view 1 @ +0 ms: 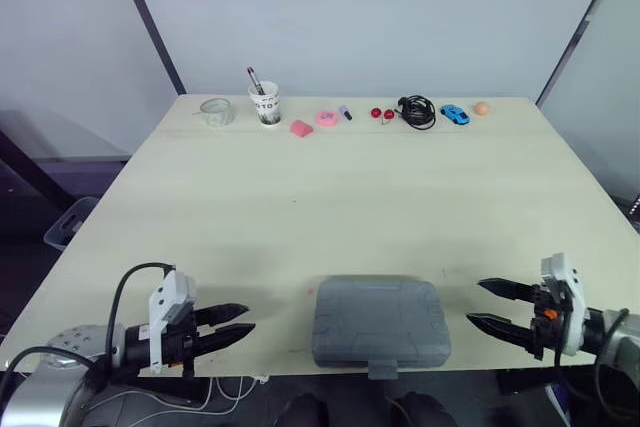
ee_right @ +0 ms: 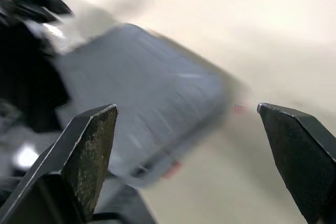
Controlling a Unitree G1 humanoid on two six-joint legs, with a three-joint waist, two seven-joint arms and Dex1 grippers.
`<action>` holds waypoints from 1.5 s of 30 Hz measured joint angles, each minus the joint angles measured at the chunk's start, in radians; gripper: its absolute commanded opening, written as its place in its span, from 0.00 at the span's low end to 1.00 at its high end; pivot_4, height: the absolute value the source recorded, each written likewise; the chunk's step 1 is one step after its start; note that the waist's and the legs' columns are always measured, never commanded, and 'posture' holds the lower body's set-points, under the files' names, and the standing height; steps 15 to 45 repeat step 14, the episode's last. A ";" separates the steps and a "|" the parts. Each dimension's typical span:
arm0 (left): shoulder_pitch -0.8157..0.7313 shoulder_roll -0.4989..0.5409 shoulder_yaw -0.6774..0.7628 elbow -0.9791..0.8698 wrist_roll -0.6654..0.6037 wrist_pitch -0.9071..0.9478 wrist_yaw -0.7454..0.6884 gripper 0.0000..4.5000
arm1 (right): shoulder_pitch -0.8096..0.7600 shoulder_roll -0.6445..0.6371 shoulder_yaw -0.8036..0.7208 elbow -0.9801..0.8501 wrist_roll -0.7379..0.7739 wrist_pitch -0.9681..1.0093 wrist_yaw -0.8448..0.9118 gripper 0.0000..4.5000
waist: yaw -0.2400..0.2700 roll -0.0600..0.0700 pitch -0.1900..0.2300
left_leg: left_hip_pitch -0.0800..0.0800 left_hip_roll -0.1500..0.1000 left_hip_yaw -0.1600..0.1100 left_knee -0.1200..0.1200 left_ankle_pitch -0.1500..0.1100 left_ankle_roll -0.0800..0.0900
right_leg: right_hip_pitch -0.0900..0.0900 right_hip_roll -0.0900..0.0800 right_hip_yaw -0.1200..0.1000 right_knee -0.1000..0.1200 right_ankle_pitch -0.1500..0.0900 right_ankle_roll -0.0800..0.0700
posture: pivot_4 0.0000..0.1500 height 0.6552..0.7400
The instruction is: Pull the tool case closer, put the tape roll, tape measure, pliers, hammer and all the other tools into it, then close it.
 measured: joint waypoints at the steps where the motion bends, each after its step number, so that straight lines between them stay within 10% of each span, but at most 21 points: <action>1: 0.000 -0.001 0.000 0.002 0.001 -0.003 0.002 0.66 | 0.004 0.000 -0.002 0.001 -0.003 -0.010 -0.001 1.00 | 0.000 0.000 0.000 | 0.000 0.000 0.000 0.000 0.000 0.000 | 0.000 0.000 0.000 0.000 0.000 0.000 | 1.00 1.00; 5: -0.024 -0.007 0.003 0.037 0.015 -0.043 0.015 1.00 | 0.056 0.015 -0.054 0.048 -0.051 -0.241 -0.019 1.00 | 0.007 -0.001 0.000 | 0.000 0.000 0.001 0.000 0.000 0.000 | 0.000 0.000 -0.001 -0.001 0.000 0.000 | 1.00 1.00; 14: -0.059 -0.006 0.012 0.069 0.085 -0.068 0.103 1.00 | 0.123 0.014 -0.088 0.324 -0.101 -0.580 0.009 1.00 | 0.001 -0.001 0.001 | 0.000 0.000 0.001 -0.001 0.000 0.000 | 0.001 0.000 0.000 -0.002 0.000 0.000 | 1.00 1.00; 45: -0.059 -0.006 0.012 0.069 0.085 -0.068 0.103 1.00 | 0.123 0.014 -0.088 0.324 -0.101 -0.580 0.009 1.00 | 0.001 -0.001 0.001 | 0.000 0.000 0.001 -0.001 0.000 0.000 | 0.001 0.000 0.000 -0.002 0.000 0.000 | 1.00 1.00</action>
